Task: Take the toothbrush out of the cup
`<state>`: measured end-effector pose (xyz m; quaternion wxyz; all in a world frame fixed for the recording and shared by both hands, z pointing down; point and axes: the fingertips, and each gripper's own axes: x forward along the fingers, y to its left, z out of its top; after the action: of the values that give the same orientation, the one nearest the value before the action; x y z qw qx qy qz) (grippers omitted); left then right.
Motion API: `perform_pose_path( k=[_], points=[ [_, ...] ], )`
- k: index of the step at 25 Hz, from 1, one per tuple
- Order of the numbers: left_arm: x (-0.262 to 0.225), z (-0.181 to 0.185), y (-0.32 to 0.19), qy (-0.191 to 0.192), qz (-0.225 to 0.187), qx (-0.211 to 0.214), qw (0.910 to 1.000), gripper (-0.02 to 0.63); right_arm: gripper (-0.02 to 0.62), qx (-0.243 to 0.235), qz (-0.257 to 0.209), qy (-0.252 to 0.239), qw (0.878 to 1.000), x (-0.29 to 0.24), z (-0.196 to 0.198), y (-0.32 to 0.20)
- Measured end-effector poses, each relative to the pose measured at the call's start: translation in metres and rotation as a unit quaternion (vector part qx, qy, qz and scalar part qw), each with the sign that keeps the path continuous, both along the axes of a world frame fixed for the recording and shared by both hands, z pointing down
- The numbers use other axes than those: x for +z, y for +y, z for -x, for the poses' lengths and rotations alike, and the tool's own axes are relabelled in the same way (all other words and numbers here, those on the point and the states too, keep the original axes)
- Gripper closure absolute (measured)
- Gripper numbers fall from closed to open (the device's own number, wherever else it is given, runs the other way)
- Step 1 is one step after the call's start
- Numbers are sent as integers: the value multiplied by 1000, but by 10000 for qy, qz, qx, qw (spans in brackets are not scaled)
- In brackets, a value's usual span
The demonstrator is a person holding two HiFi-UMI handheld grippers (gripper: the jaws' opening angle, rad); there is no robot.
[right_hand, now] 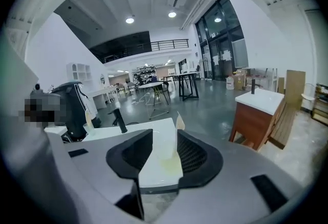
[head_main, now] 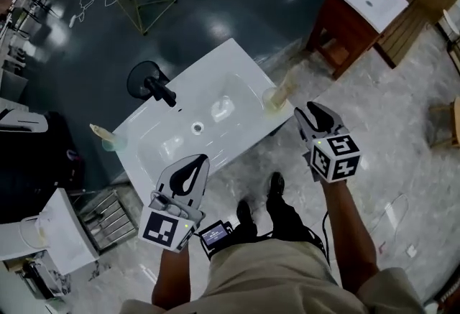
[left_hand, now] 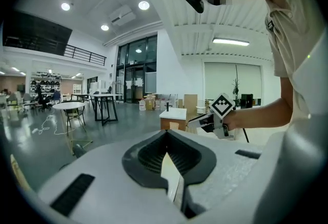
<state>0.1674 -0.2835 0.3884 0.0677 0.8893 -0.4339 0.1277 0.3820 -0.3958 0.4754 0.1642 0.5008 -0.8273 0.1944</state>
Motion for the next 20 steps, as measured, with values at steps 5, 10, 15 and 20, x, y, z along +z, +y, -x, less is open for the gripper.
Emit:
perform_pose_path(
  k=[5, 10, 15, 20],
  points=[
    [32, 7, -15, -64, 315, -304, 9990, 600, 419, 2, 336, -33, 9994, 58, 7, -54],
    [54, 11, -20, -71, 498, -469, 9976, 600, 417, -80, 427, 69, 9990, 92, 18, -81],
    [65, 12, -23, -46, 575, -545, 9968, 600, 447, -41, 441, 199, 9988, 108, 21, -90],
    [69, 14, -24, -56, 585, -564, 9967, 600, 561, 16, 287, 268, 9992, 106, 21, -93]
  ],
)
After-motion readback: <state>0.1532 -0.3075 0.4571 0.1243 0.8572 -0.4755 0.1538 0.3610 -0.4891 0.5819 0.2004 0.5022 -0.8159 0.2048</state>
